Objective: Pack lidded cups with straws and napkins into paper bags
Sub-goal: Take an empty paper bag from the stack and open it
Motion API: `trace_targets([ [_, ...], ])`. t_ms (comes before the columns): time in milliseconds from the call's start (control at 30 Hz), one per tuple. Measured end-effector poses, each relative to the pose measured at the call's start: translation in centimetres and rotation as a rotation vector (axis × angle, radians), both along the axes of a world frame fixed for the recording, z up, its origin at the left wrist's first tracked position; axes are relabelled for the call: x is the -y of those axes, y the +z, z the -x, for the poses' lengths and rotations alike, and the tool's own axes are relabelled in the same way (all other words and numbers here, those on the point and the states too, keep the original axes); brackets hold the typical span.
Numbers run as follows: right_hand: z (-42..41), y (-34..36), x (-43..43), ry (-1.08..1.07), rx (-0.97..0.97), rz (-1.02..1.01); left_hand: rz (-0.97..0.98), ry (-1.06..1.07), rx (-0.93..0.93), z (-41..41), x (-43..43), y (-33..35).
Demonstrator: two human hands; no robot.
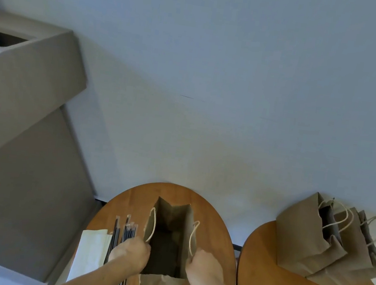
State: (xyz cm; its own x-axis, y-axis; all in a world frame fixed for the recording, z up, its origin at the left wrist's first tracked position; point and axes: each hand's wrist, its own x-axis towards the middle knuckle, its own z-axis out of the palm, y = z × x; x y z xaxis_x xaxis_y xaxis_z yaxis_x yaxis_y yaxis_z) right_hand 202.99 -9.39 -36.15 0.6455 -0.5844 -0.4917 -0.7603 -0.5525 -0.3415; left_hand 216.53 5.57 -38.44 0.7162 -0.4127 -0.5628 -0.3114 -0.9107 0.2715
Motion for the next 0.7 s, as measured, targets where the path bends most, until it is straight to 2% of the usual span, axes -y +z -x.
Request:
trace_targets([
  [100, 0.1, -0.2, 0.4, -0.004, 0.012, -0.007, 0.018, 0.017, 0.011, -0.3, -0.1, -0.3],
  [200, -0.5, -0.1, 0.1, 0.054, 0.009, -0.078, 0.091, 0.091, -0.18, -0.2, 0.2, 0.2],
  [267, -0.9, -0.1, 0.0, 0.095, 0.015, -0.17, 0.158, 0.052, -0.334, -0.7, 0.2, 0.7],
  [367, -1.2, 0.0, 1.1, 0.102, -0.013, -0.386, 0.217, -0.035, -0.469, -2.1, -0.3, 2.1],
  [500, -1.8, 0.5, 3.7, 0.218, -0.119, -0.459, 0.101, -0.181, -0.572, -4.4, -0.9, 4.1],
  [567, -2.6, 1.1, 5.0, 0.22, -0.087, -0.437, -0.02, -0.283, -0.521, -5.5, -1.2, 4.8],
  [633, -4.0, 2.0, 5.8, 0.22, -0.045, -0.351, -0.136, -0.349, -0.325, -6.4, -1.4, 5.6],
  [700, -5.9, 3.0, 5.9, 0.259, 0.004, -0.248, -0.139, -0.343, -0.143, -7.2, -1.2, 6.5],
])
